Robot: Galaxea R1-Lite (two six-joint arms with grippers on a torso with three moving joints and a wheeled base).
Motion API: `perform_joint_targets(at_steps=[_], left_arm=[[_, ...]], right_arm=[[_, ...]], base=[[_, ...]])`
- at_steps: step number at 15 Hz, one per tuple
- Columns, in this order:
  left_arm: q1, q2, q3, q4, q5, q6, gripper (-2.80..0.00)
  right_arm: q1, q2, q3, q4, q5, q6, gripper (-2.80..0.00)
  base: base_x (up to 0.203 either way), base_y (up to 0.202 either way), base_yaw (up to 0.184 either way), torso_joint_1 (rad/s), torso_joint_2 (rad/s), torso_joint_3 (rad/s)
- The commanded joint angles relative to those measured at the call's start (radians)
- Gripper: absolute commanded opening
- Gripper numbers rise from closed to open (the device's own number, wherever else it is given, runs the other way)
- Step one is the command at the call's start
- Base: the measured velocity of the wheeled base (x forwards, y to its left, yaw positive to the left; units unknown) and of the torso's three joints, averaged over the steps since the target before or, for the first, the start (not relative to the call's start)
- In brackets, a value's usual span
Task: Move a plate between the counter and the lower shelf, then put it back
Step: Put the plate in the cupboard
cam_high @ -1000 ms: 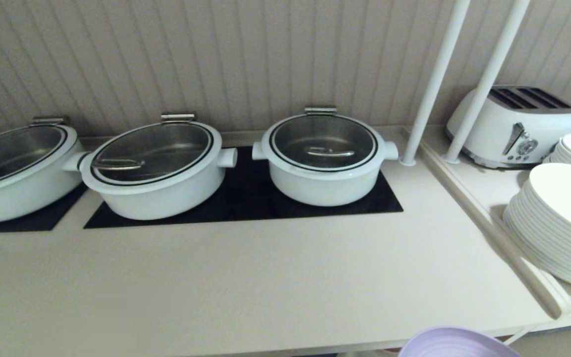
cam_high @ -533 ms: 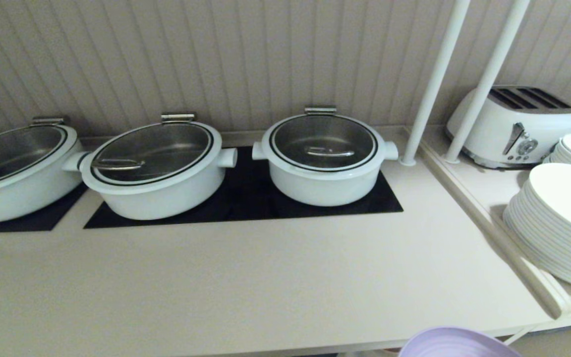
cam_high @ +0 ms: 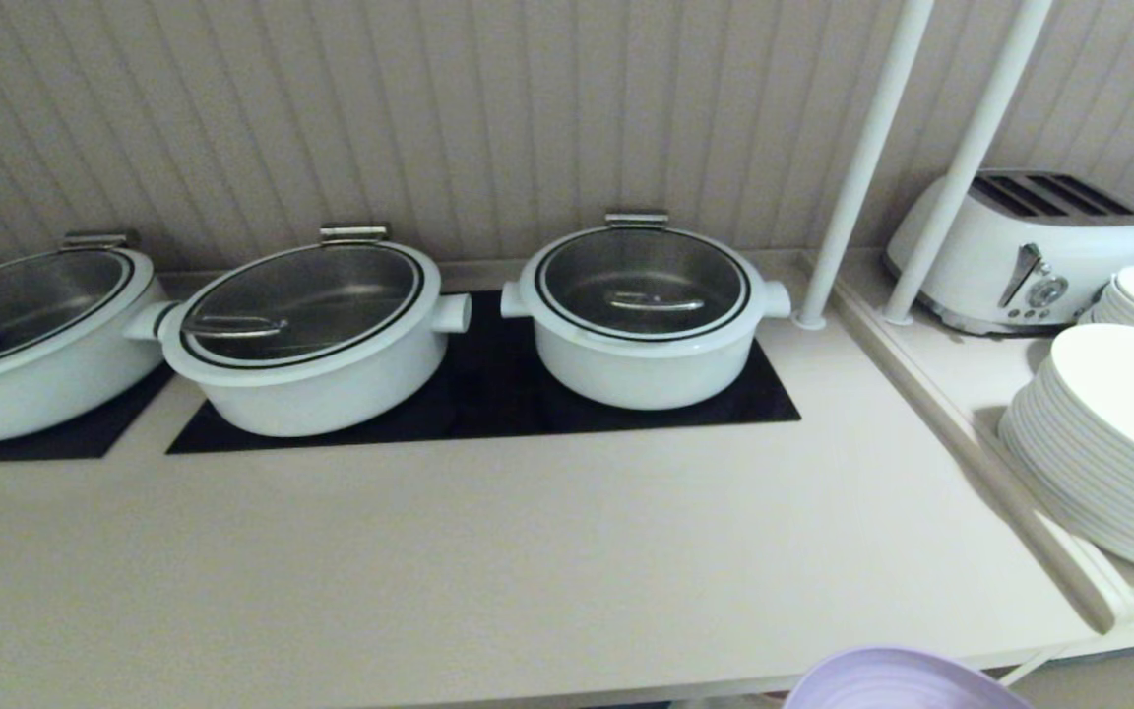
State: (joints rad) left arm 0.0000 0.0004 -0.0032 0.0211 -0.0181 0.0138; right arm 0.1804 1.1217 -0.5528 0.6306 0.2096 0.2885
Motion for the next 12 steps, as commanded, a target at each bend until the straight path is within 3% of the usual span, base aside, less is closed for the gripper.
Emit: perform_joint_targets(at_steps=[1, 12], left_arm=[[0.000, 0.000, 0.000, 0.000, 0.000, 0.000, -2.80], [0.000, 0.000, 0.000, 0.000, 0.001, 0.000, -2.80]], right_arm=[[0.001, 0.001, -0.003, 0.003, 0.002, 0.001, -2.80], [-0.011, 0.043, -0.001, 0.004, 0.014, 0.004, -2.80]], base=[[0.000, 0.000, 0.000, 0.000, 0.00, 0.000], [0.000, 0.000, 0.000, 0.000, 0.00, 0.000]])
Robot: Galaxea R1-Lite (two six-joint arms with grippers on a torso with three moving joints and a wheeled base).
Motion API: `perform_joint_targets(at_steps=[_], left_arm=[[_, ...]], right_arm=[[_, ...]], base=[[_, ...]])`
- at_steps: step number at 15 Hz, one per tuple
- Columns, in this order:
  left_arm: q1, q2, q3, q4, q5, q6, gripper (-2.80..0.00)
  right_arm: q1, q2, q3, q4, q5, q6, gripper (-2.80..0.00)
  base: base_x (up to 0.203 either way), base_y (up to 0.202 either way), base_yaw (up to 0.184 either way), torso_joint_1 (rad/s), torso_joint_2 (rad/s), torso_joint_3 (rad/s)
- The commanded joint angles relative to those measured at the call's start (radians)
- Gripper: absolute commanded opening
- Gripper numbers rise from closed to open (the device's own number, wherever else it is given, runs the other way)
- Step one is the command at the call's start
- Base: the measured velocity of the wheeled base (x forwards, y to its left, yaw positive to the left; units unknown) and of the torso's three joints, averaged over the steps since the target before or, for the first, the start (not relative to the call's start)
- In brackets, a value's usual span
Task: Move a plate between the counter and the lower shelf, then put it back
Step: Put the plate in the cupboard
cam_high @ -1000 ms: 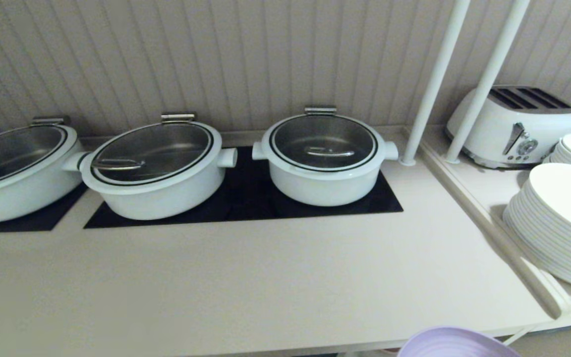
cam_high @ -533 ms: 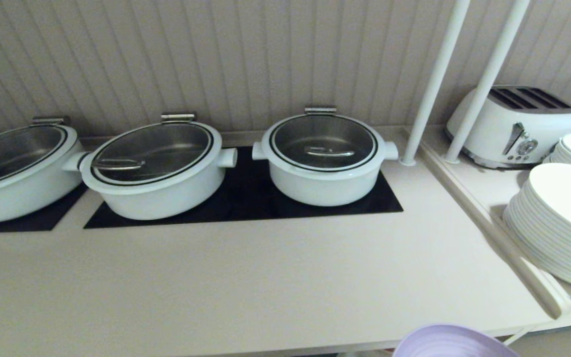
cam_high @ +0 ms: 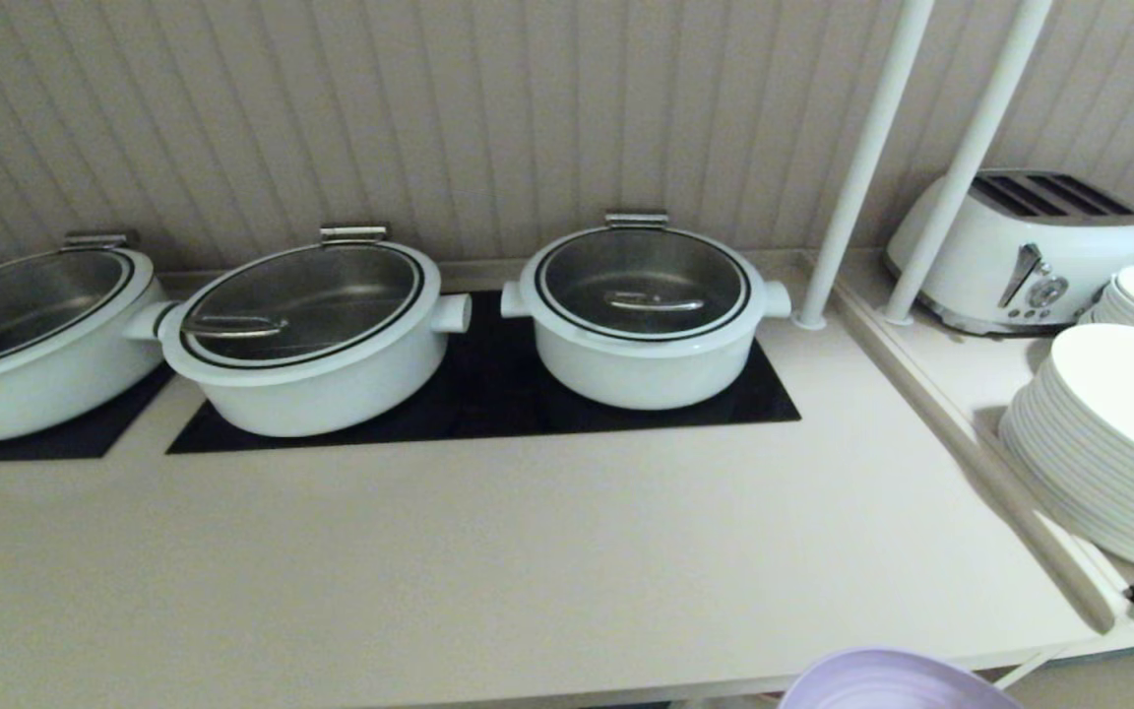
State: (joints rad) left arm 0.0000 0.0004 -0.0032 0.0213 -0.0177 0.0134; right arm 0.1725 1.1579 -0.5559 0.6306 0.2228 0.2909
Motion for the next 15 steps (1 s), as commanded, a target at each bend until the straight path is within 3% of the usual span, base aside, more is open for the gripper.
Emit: perform_joint_targets(at_steps=[1, 15], left_arm=[[0.000, 0.000, 0.000, 0.000, -0.001, 0.000, -2.80], [0.000, 0.000, 0.000, 0.000, 0.001, 0.000, -2.80]], right_arm=[[-0.010, 0.003, 0.002, 0.006, 0.003, 0.002, -2.80], [-0.008, -0.043, 0.007, 0.047, 0.004, 0.001, -2.80]], base=[[0.000, 0.000, 0.000, 0.000, 0.00, 0.000], [0.000, 0.000, 0.000, 0.000, 0.00, 0.000]])
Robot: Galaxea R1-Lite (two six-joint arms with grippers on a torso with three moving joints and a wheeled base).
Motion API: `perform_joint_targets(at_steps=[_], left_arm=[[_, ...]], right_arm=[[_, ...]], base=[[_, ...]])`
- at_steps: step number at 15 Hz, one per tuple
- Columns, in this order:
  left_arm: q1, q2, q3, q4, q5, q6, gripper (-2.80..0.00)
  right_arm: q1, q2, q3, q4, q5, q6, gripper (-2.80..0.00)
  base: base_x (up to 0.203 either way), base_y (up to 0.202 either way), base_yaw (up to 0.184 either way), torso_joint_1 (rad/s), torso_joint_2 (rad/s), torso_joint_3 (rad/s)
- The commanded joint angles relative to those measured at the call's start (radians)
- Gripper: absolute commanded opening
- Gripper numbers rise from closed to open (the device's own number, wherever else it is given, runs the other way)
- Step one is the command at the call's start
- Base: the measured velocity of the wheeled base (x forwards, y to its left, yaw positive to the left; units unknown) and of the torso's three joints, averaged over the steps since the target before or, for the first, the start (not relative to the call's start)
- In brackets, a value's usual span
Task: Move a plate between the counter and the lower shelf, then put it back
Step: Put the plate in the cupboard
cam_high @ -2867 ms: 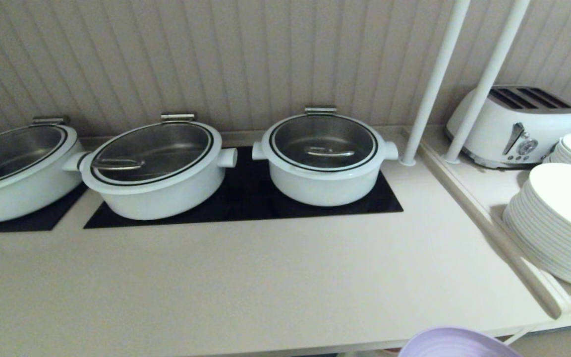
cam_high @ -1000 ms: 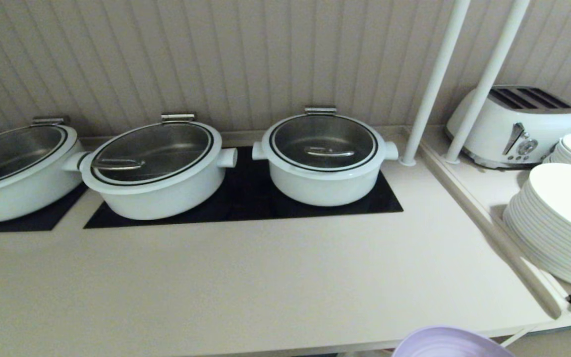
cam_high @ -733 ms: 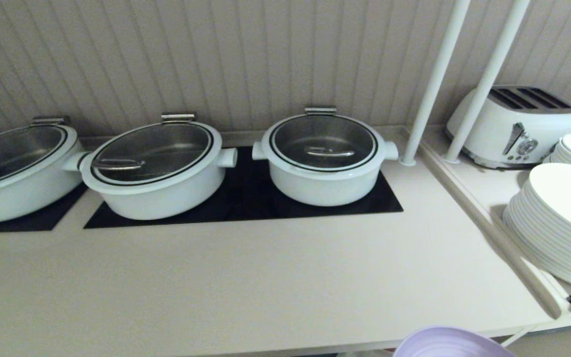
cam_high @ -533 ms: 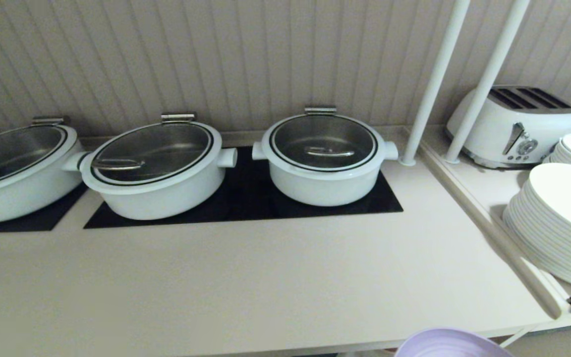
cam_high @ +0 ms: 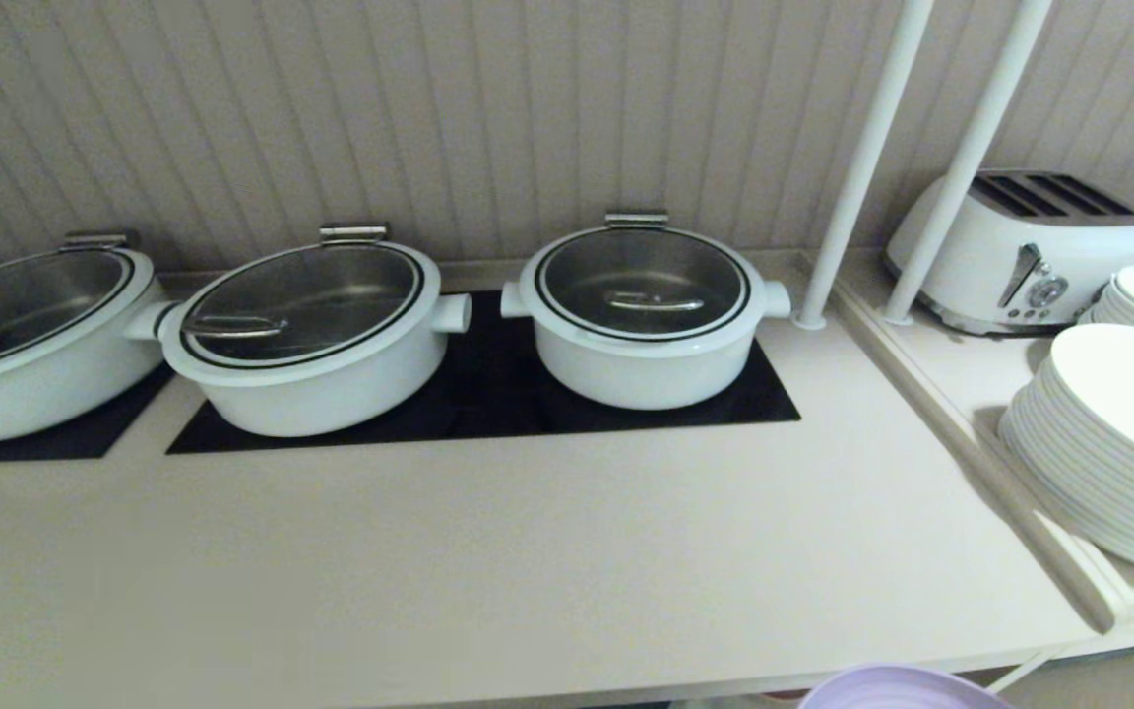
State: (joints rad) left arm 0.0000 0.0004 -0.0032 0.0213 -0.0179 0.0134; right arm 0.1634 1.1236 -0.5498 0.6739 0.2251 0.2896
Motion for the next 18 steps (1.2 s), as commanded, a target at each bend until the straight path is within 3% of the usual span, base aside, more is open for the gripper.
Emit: perform_joint_targets(at_steps=[1, 18], left_arm=[[0.000, 0.000, 0.000, 0.000, 0.000, 0.000, -2.80], [0.000, 0.000, 0.000, 0.000, -0.001, 0.000, -2.80]], right_arm=[[0.001, -0.013, 0.002, 0.004, 0.002, 0.002, -2.80], [0.001, -0.027, 0.008, 0.006, 0.020, 0.002, -2.80]], base=[[0.000, 0.000, 0.000, 0.000, 0.00, 0.000], [0.000, 0.000, 0.000, -0.127, 0.28, 0.147]])
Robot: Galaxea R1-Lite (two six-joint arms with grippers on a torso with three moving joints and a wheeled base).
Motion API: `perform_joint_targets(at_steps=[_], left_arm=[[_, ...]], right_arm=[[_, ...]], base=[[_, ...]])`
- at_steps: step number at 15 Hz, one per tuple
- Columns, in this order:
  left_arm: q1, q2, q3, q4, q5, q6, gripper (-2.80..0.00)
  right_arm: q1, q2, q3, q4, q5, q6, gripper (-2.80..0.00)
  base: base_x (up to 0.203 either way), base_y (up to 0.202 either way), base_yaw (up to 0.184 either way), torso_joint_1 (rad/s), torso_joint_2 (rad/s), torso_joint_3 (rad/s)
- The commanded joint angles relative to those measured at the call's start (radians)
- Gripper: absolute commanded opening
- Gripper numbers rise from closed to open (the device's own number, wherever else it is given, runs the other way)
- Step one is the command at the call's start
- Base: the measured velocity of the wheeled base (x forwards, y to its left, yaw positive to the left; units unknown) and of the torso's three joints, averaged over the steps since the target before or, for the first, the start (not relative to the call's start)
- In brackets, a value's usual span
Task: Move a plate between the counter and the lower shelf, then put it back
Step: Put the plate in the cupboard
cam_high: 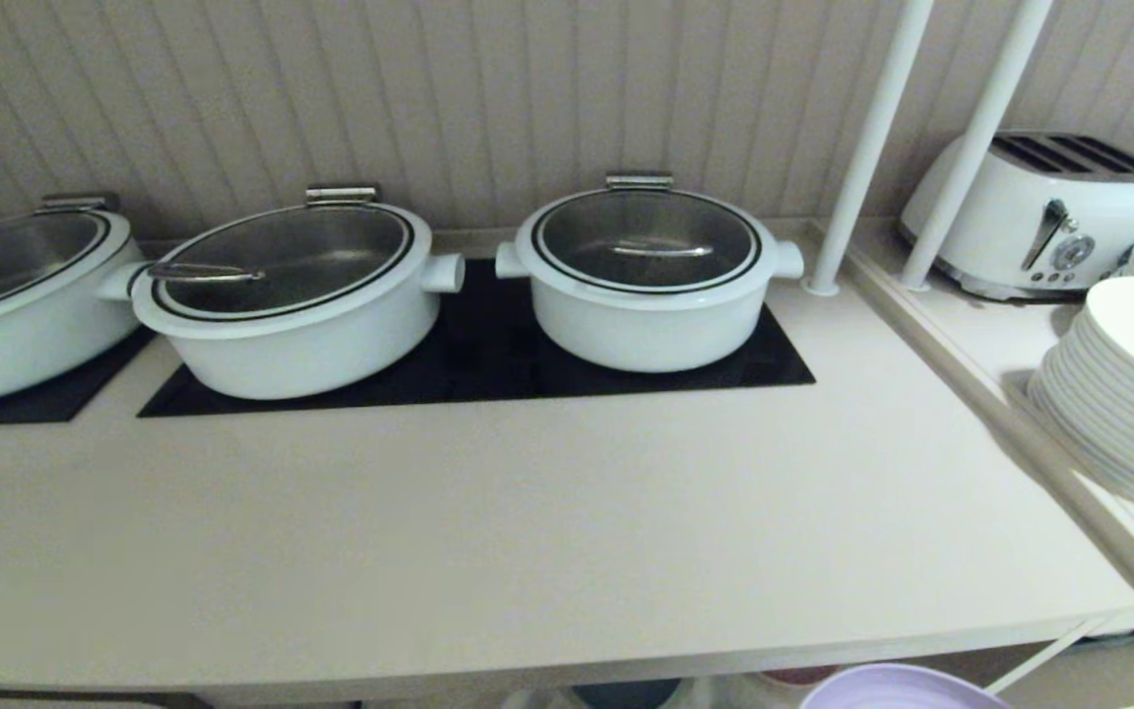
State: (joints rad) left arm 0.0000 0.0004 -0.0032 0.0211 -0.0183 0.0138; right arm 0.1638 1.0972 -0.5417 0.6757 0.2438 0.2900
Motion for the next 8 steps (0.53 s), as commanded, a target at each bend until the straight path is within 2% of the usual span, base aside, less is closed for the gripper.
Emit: perform_joint_targets(at_steps=[1, 8], left_arm=[[0.000, 0.000, 0.000, 0.000, 0.000, 0.000, -2.80], [0.000, 0.000, 0.000, 0.000, 0.000, 0.000, -2.80]], right_arm=[[0.000, 0.000, 0.000, 0.004, 0.002, 0.001, -2.80], [0.000, 0.000, 0.000, 0.004, 0.002, 0.001, -2.80]], base=[[0.000, 0.000, 0.000, -0.161, 0.32, 0.172], [0.000, 0.000, 0.000, -0.160, 0.35, 0.188]])
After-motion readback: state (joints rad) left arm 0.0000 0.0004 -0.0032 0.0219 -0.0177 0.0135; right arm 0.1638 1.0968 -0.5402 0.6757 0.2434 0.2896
